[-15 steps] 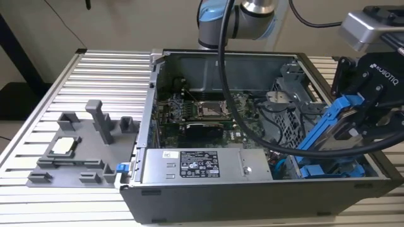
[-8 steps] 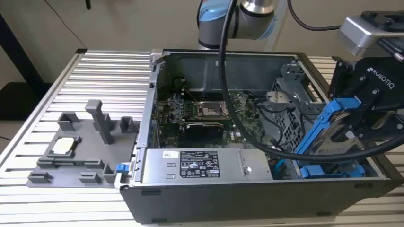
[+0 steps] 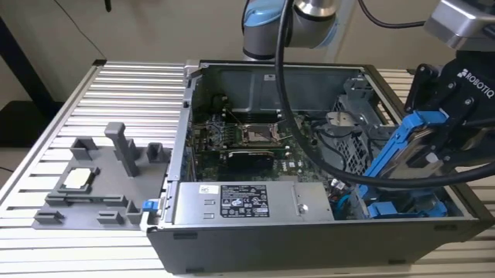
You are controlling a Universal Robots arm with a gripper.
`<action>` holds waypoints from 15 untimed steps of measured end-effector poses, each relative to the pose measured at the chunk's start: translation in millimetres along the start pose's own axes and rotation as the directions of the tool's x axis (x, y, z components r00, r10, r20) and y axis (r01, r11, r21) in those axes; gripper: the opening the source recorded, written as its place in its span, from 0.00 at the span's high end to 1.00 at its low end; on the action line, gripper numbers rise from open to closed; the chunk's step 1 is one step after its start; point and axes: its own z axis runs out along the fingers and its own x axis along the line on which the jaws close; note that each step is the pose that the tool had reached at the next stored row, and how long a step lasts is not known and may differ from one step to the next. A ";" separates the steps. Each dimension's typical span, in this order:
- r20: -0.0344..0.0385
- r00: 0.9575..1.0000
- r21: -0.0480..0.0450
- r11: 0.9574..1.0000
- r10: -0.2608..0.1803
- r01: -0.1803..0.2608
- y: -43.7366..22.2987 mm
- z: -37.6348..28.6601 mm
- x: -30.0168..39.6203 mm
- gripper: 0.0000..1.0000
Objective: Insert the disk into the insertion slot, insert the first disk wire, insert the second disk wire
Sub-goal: 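Insert the disk into the insertion slot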
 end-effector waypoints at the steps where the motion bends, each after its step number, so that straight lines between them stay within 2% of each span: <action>1: 0.000 1.000 -0.002 1.000 0.000 0.000 -1.3 0.0 0.0 0.67; 5: 0.001 1.000 -0.004 1.000 0.000 0.000 -7.4 0.3 0.3 0.67; 9: 0.001 1.000 -0.016 1.000 0.000 0.000 -11.2 3.6 0.6 0.67; 15: 0.001 1.000 -0.027 1.000 0.001 -0.001 -16.5 9.9 1.1 0.67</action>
